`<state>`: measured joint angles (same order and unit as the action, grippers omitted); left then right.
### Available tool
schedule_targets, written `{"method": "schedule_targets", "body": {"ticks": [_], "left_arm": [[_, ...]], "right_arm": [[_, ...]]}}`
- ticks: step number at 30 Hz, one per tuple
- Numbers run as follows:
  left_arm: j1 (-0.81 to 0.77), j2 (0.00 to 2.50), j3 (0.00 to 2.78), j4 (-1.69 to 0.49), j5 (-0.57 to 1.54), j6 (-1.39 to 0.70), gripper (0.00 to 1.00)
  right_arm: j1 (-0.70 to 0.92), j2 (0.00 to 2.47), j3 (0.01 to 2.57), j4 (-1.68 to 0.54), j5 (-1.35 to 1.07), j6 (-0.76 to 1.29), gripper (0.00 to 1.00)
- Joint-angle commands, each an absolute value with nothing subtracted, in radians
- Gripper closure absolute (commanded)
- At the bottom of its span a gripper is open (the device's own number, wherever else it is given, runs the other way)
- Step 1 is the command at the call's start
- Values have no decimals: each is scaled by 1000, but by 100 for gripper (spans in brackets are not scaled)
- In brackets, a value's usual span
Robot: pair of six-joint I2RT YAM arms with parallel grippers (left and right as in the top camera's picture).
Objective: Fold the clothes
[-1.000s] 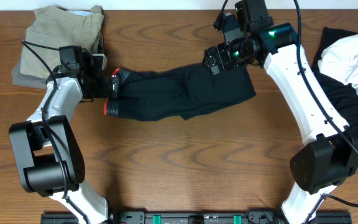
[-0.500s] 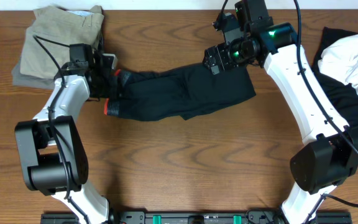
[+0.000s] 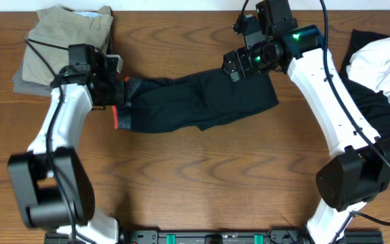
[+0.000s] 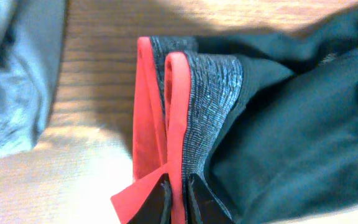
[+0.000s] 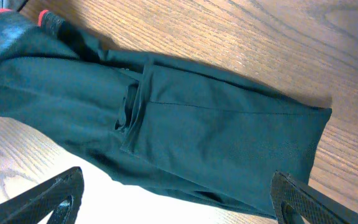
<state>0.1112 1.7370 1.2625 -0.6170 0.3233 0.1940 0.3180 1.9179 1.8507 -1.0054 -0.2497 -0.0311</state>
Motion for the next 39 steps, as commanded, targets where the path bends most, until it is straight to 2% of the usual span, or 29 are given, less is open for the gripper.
{"method": "schedule_targets", "body": {"ticks": [1, 8, 14, 20, 21, 23, 26, 30, 33, 39], "left_arm": [[117, 1681, 1293, -676, 327, 163, 89], [117, 1697, 1266, -830, 322, 163, 90], [117, 1750, 1231, -873, 275, 158, 94], [117, 1809, 1185, -878, 275, 144, 93], [117, 1816, 1181, -878, 275, 144, 88], [117, 1832, 1180, -878, 275, 144, 60], [118, 1837, 1180, -875, 275, 136, 43], [118, 1834, 1183, -853, 275, 105, 30], [117, 1834, 1183, -815, 290, 87, 25], [117, 1842, 1183, -754, 332, 88, 23]], "right_arm": [[317, 1920, 1856, -1006, -242, -42, 6], [317, 1920, 1856, -1005, -242, -43, 6], [317, 1920, 1856, -1006, -234, -43, 5], [317, 1920, 1856, -1006, -232, -50, 4], [317, 1920, 1856, -1006, -232, -50, 4], [317, 1920, 1856, -1003, -232, -50, 4], [317, 1920, 1856, -1003, -232, -51, 3], [317, 1921, 1856, -1003, -232, -50, 3], [317, 1921, 1856, -1003, -232, -50, 2], [317, 1921, 1856, -1006, -232, -50, 2]]}}
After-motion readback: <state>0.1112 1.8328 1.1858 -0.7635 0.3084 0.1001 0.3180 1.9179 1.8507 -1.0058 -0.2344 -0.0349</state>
